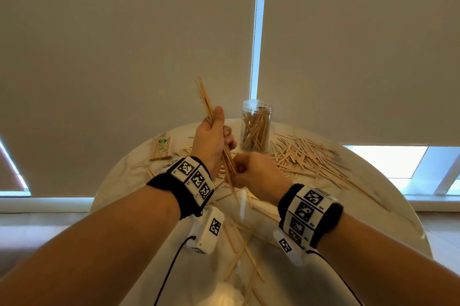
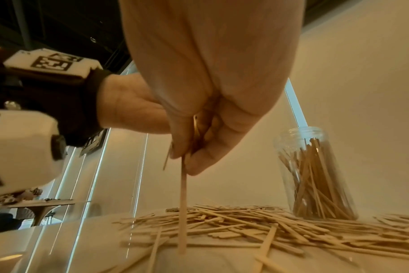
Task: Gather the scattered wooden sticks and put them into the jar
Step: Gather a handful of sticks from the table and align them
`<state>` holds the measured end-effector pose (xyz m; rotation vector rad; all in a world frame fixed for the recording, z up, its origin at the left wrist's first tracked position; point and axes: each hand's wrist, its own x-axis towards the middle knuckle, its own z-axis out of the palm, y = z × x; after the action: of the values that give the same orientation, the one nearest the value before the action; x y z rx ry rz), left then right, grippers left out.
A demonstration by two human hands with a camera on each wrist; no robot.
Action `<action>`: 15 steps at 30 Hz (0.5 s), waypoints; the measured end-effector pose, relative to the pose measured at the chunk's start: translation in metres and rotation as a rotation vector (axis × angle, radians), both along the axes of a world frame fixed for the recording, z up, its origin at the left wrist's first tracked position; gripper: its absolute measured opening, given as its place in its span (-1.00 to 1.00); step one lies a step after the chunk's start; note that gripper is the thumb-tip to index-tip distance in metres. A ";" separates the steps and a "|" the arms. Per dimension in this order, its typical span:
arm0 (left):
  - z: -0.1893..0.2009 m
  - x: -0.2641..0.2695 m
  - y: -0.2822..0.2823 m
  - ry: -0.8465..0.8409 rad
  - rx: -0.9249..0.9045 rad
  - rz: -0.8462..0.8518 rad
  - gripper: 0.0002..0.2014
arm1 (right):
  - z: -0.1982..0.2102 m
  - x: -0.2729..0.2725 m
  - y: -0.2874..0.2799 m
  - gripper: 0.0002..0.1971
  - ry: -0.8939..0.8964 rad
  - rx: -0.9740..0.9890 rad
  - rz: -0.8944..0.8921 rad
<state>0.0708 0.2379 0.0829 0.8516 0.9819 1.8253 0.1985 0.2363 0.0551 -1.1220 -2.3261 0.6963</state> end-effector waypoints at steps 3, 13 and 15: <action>0.003 -0.005 -0.001 0.021 0.004 0.043 -0.68 | 0.001 0.002 -0.001 -0.83 0.031 -0.130 0.055; -0.007 -0.001 -0.006 0.109 0.040 0.088 -0.64 | 0.003 0.002 -0.008 -0.85 0.088 -0.300 0.054; -0.006 -0.001 -0.007 0.098 0.047 0.126 -0.65 | 0.006 0.004 -0.010 -0.72 -0.003 -0.329 0.113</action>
<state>0.0700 0.2306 0.0768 0.9335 1.0800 1.9348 0.2022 0.2261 0.0612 -1.1311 -2.3477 1.1522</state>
